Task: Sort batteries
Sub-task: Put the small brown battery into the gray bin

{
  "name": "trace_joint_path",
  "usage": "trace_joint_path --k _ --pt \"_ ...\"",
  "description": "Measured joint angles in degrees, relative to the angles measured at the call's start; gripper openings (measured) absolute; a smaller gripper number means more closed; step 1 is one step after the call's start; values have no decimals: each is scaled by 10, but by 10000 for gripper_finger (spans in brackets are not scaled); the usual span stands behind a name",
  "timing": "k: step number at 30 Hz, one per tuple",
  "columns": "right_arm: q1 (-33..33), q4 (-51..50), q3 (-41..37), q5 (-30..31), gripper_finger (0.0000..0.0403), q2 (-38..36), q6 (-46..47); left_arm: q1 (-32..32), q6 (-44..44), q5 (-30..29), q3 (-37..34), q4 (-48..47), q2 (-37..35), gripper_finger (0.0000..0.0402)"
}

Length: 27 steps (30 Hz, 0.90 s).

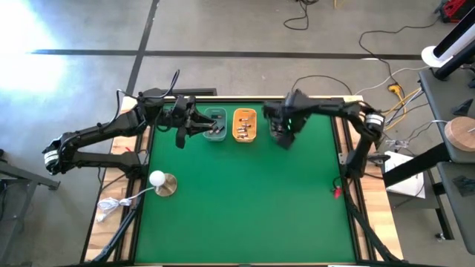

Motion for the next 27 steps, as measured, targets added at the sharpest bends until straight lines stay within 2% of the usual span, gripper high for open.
trace_joint_path --k 3,7,13,21,27 --pt "-52 42 42 -13 198 15 -1 0 -5 0 0 0 0 117" --pt "-104 91 72 -67 198 51 4 0 -12 0 0 -2 0 117" --pt "-126 103 79 -82 199 120 3 0 -25 0 0 -7 -1 117" --pt "-134 125 91 -77 256 169 23 0 -27 -13 0 -9 -7 117" --pt "-130 96 116 -75 299 133 18 0 -27 -23 0 -9 -8 117"
